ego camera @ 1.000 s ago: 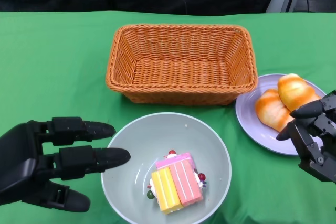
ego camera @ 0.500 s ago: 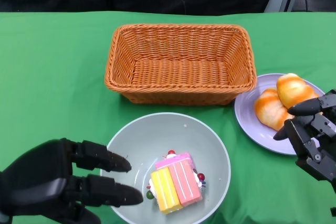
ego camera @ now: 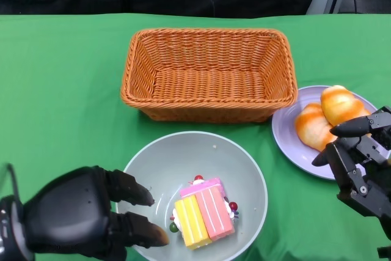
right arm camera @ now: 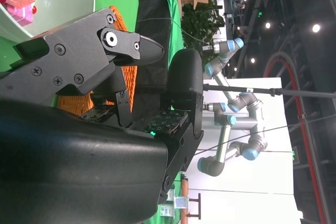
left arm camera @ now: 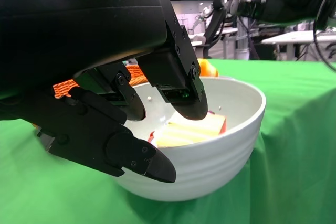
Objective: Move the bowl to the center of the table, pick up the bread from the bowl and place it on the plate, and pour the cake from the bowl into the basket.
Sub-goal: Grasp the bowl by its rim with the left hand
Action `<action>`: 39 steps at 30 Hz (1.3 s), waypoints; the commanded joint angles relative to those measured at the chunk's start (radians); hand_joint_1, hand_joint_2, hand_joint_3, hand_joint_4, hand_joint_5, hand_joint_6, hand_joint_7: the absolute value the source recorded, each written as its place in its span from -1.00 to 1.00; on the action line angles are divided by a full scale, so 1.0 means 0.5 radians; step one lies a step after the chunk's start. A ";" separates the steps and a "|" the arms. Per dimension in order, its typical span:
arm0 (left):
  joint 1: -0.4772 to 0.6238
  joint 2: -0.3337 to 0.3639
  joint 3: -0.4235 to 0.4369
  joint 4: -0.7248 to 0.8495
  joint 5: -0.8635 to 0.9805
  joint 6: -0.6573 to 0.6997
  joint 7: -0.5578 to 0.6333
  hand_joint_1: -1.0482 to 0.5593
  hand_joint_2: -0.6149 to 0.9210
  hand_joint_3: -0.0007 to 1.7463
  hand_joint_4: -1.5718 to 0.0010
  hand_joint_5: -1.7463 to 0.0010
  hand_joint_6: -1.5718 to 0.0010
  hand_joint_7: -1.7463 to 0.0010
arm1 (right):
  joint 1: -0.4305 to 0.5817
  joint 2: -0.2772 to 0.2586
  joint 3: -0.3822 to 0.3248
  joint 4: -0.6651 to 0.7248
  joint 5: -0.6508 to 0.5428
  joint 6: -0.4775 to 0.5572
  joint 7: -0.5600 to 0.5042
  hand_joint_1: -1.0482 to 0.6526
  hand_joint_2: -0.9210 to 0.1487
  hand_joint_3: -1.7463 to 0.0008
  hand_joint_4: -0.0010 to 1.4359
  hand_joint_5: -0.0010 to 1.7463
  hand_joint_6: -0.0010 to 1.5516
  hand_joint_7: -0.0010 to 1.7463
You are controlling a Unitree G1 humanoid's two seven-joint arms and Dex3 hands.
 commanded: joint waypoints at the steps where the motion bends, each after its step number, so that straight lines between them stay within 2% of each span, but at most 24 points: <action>1: 0.064 0.111 -0.125 -0.117 0.100 0.209 0.168 -0.24 0.74 -1.00 -0.15 0.98 -0.17 1.00 | 0.024 0.013 0.000 -0.045 -0.003 -0.001 -0.024 0.06 -0.41 0.11 -0.06 0.69 -0.09 0.25; 7: 0.146 0.168 -0.367 -0.313 0.147 0.656 0.219 -0.30 0.77 -0.99 -0.05 1.00 -0.07 1.00 | 0.034 0.030 0.006 -0.051 -0.024 -0.016 -0.042 0.04 -0.43 0.13 -0.05 0.70 -0.08 0.24; 15: 0.120 0.206 -0.632 -0.379 0.111 0.957 0.199 -0.30 0.79 -0.99 -0.04 1.00 -0.06 1.00 | 0.043 0.025 0.010 -0.087 0.002 -0.001 -0.033 0.07 -0.45 0.13 -0.05 0.70 -0.07 0.24; 20: 0.085 0.218 -0.767 -0.369 0.101 1.081 0.181 -0.30 0.81 -0.99 -0.05 0.99 -0.05 1.00 | 0.052 0.021 0.015 -0.106 -0.014 0.011 -0.043 0.05 -0.43 0.11 -0.03 0.70 -0.07 0.24; 27: -0.018 0.176 -0.976 -0.168 0.107 1.216 0.226 -0.25 0.84 -0.99 -0.11 0.98 -0.11 0.98 | 0.060 0.026 0.013 -0.113 -0.010 0.015 -0.045 0.07 -0.39 0.07 -0.04 0.69 -0.07 0.25; 34: -0.077 0.181 -1.078 -0.072 0.036 1.328 0.135 -0.23 0.85 -1.00 -0.19 0.96 -0.17 0.97 | 0.065 0.025 0.013 -0.118 0.001 0.018 -0.042 0.07 -0.38 0.06 -0.05 0.68 -0.07 0.24; 39: -0.107 0.184 -1.127 -0.027 -0.043 1.347 0.071 -0.17 0.89 -0.99 -0.32 0.94 -0.27 0.95 | 0.068 0.019 0.007 -0.120 0.009 0.019 -0.031 0.07 -0.38 0.06 -0.06 0.69 -0.07 0.24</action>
